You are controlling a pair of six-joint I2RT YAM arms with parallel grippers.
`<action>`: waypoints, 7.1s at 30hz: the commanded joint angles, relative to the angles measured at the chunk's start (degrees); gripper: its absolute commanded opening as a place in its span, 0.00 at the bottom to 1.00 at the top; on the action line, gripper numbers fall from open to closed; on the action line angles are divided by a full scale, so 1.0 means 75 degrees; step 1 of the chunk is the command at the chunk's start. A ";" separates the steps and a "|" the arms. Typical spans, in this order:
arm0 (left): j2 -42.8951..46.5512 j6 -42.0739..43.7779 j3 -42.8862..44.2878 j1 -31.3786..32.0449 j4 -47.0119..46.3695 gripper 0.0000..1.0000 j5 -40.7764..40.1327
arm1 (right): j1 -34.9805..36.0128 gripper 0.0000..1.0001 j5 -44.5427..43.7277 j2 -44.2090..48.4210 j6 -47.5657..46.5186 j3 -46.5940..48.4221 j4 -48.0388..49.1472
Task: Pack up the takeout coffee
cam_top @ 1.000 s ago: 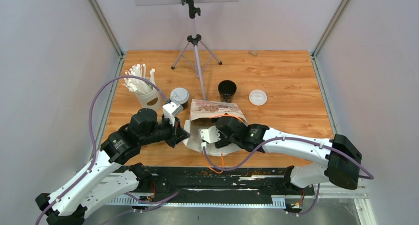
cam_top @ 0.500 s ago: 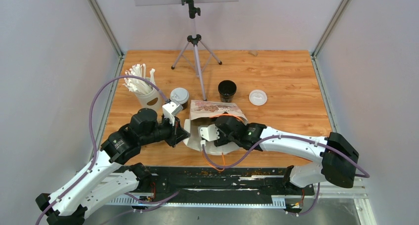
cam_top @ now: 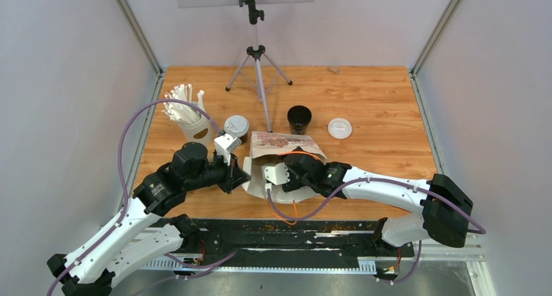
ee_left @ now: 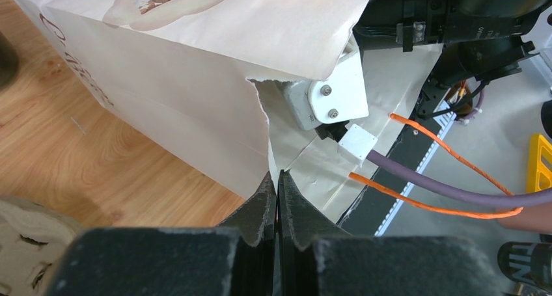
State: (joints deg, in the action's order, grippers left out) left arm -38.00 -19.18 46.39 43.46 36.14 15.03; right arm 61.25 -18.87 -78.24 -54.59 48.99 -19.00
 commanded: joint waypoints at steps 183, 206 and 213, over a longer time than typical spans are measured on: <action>-0.2254 -0.0315 0.3450 -0.0207 0.2266 0.76 -0.5473 | -0.0682 0.83 0.0527 -0.0231 0.7617 0.8736 -0.4357; -0.7284 0.1294 0.5166 -0.2553 0.0899 0.91 -0.3004 | -0.0668 0.94 -0.0050 0.3297 0.7720 0.5848 -0.4101; -0.8107 0.1863 0.5841 -0.2711 0.1399 0.93 -0.3063 | -0.0666 0.95 -0.0201 0.3407 0.7448 0.5720 -0.4016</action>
State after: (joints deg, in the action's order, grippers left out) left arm -97.67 -9.65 86.89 23.75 44.75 -7.81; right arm 55.86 -18.79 -53.08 2.74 92.29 -50.30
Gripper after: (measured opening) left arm 0.923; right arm 0.942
